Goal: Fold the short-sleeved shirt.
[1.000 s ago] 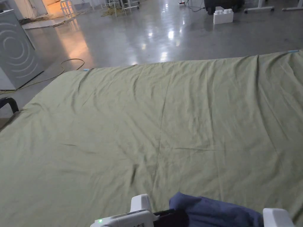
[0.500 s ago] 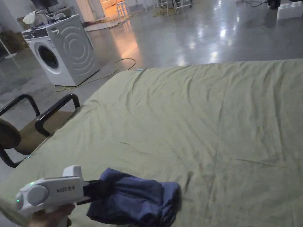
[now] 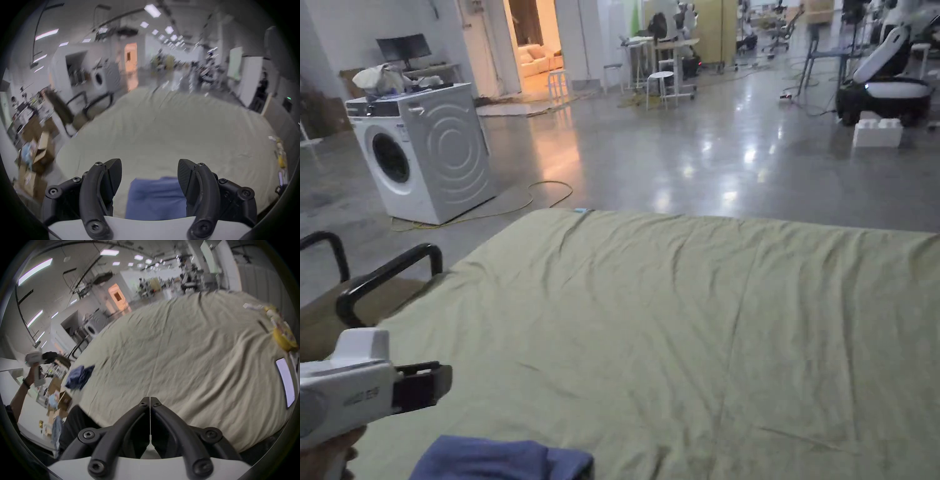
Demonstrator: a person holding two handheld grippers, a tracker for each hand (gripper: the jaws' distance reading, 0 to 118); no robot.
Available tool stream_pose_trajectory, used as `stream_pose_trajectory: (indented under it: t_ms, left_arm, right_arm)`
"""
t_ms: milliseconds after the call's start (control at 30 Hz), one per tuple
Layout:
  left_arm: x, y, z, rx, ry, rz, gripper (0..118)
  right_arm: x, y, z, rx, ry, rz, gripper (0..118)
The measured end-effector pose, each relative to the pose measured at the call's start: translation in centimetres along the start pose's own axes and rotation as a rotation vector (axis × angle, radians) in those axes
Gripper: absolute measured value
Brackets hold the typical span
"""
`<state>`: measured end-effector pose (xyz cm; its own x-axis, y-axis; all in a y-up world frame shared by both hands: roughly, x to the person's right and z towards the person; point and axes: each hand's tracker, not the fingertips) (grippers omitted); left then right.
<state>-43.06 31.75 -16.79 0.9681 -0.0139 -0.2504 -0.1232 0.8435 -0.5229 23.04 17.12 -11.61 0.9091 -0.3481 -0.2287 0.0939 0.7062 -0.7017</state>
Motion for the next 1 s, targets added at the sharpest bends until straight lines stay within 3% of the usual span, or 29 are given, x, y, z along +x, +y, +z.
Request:
stream_pose_trajectory:
  t_ms: [100,233,367,467,567,633,700,800,933,1000]
  left_arm:
    - [4.0,1.8,6.3,0.121,-0.083,0.022,72]
    - [10.2,1.5,12.7,0.297,-0.206,-0.068,70]
    - [16.6,-0.7,15.6,0.446,-0.182,-0.086,67]
    - [18.8,-2.7,15.4,0.515,-0.243,-0.170,35]
    - [22.1,-3.7,17.3,0.561,-0.235,-0.210,20]
    - [22.8,-4.3,18.0,0.561,-0.272,-0.193,3]
    - [23.5,-5.3,18.8,0.560,-0.318,-0.159,3]
    - [23.9,-6.2,19.5,0.493,-0.278,-0.146,3]
    - [23.8,-7.2,19.2,0.492,-0.292,-0.120,3]
    - [23.9,-7.1,19.1,0.490,-0.291,-0.117,3]
  right_arm:
    - [0.1,1.6,2.1,0.104,-0.029,0.015,0]
    - [-0.6,3.8,5.6,0.271,-0.070,0.093,0]
    - [-1.6,5.4,8.6,0.424,-0.108,0.161,0]
    - [-2.3,6.0,10.6,0.502,-0.135,0.208,0]
    - [-2.8,6.4,12.4,0.564,-0.151,0.232,0]
    - [-3.0,6.5,13.3,0.598,-0.166,0.230,0]
    - [-3.2,6.4,14.0,0.630,-0.184,0.237,0]
    - [-3.0,5.8,14.6,0.650,-0.210,0.240,0]
    - [-2.4,4.9,14.2,0.611,-0.151,0.114,0]
    - [-2.9,5.4,14.4,0.646,-0.181,0.178,0]
